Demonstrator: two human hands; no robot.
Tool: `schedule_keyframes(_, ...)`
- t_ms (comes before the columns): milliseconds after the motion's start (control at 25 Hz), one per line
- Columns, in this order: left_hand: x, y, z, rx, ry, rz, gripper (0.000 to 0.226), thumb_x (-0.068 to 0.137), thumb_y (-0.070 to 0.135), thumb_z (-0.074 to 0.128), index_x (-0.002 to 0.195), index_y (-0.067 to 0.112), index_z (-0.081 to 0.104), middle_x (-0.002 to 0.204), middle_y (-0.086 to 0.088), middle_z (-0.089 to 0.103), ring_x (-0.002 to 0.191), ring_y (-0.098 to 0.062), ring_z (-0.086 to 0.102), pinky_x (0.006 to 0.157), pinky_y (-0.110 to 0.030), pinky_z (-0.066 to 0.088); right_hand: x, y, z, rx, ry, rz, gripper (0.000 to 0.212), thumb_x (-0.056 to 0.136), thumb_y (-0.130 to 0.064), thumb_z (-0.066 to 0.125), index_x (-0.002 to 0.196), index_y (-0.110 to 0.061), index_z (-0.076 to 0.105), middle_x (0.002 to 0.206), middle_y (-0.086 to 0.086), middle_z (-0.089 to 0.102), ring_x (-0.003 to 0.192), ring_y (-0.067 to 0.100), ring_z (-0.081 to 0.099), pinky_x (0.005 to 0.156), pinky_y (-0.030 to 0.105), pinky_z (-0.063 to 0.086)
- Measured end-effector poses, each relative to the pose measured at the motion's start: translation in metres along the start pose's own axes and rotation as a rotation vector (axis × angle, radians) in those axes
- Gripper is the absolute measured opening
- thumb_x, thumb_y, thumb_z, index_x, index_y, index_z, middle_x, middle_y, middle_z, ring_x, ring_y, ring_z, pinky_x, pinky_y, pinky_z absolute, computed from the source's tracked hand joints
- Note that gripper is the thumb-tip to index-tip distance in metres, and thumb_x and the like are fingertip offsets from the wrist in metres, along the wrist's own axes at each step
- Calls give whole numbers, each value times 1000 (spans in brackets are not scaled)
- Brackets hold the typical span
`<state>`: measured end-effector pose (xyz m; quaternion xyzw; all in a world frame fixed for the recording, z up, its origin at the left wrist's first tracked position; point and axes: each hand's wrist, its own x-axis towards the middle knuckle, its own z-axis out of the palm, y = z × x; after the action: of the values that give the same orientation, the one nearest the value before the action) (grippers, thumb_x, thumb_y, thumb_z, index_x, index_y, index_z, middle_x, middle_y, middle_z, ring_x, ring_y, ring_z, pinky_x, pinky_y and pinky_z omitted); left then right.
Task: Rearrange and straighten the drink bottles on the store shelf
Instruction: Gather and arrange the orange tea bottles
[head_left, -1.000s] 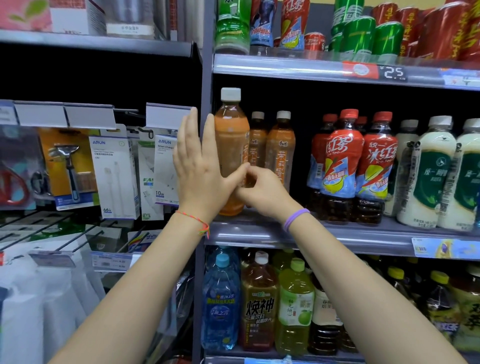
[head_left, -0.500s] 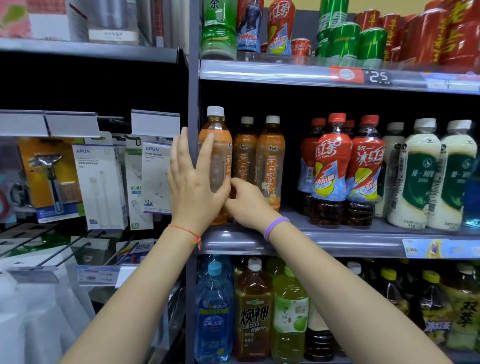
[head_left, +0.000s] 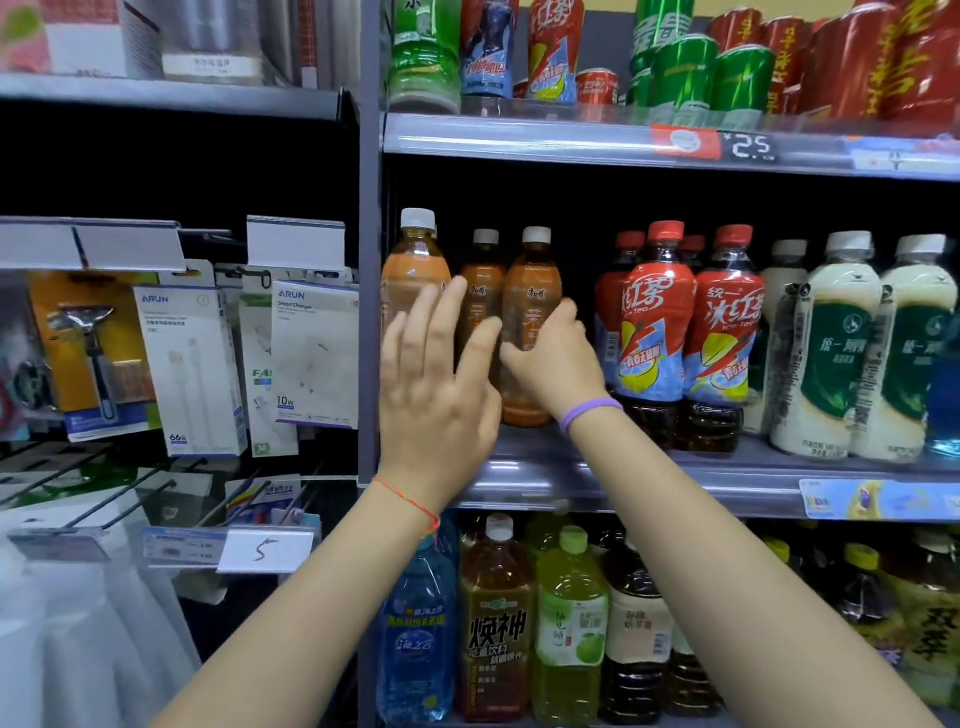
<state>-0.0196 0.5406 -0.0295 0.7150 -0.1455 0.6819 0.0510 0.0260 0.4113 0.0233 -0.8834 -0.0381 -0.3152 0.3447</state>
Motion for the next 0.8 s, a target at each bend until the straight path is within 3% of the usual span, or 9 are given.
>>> schedule_keyframes(160, -9, 1, 1, 10, -59, -51, 39, 80, 16, 61, 118, 12, 66, 146, -18, 47, 139, -33, 34, 114, -50, 27, 17, 20, 3, 136, -94, 102, 66, 83, -46, 73, 130, -8, 46, 118, 8, 64, 105, 26, 65, 81, 34, 54)
schedule_keyframes(320, -8, -3, -1, -17, -78, -85, 38, 81, 16, 60, 117, 11, 65, 141, -18, 50, 133, -33, 38, 105, -46, 34, -1, 24, 1, 270, -34, -6, 52, 82, -44, 75, 117, -14, 51, 103, -3, 60, 94, 14, 62, 66, 20, 50)
schedule_keyframes(440, 1, 3, -11, -336, -107, -247, 34, 86, 19, 58, 119, 11, 62, 127, -8, 56, 120, -23, 50, 100, -41, 43, -19, 16, -14, 420, 30, -145, 45, 84, -42, 74, 116, -19, 53, 104, -11, 64, 92, 2, 64, 67, 14, 51)
schedule_keyframes(560, 26, 9, -26, -810, -189, -616, 33, 93, 27, 60, 123, 16, 61, 114, 3, 62, 105, -5, 60, 92, -26, 51, -30, -2, -46, 496, 51, -254, 29, 84, -45, 72, 98, -22, 59, 86, -12, 65, 72, -12, 60, 59, 7, 45)
schedule_keyframes(600, 37, 10, -32, -986, -250, -746, 35, 93, 33, 61, 123, 16, 61, 112, 3, 66, 103, -4, 63, 88, -24, 52, -33, -7, -56, 499, 1, -283, 26, 85, -45, 72, 94, -22, 61, 83, -11, 65, 68, -12, 59, 56, 6, 42)
schedule_keyframes(680, 51, 10, -40, -1285, -365, -926, 39, 93, 40, 62, 121, 13, 64, 108, -4, 72, 99, -15, 70, 83, -33, 56, -43, -14, -63, 450, -168, -329, 24, 87, -43, 70, 94, -21, 64, 83, -9, 67, 66, -9, 60, 55, 7, 41)
schedule_keyframes(800, 49, 6, -48, -1337, -389, -995, 42, 84, 38, 74, 110, 6, 67, 96, -14, 73, 87, -29, 73, 75, -42, 59, -57, -10, -59, 392, -496, -377, 24, 88, -43, 69, 92, -20, 65, 81, -5, 69, 67, -1, 65, 60, 14, 46)
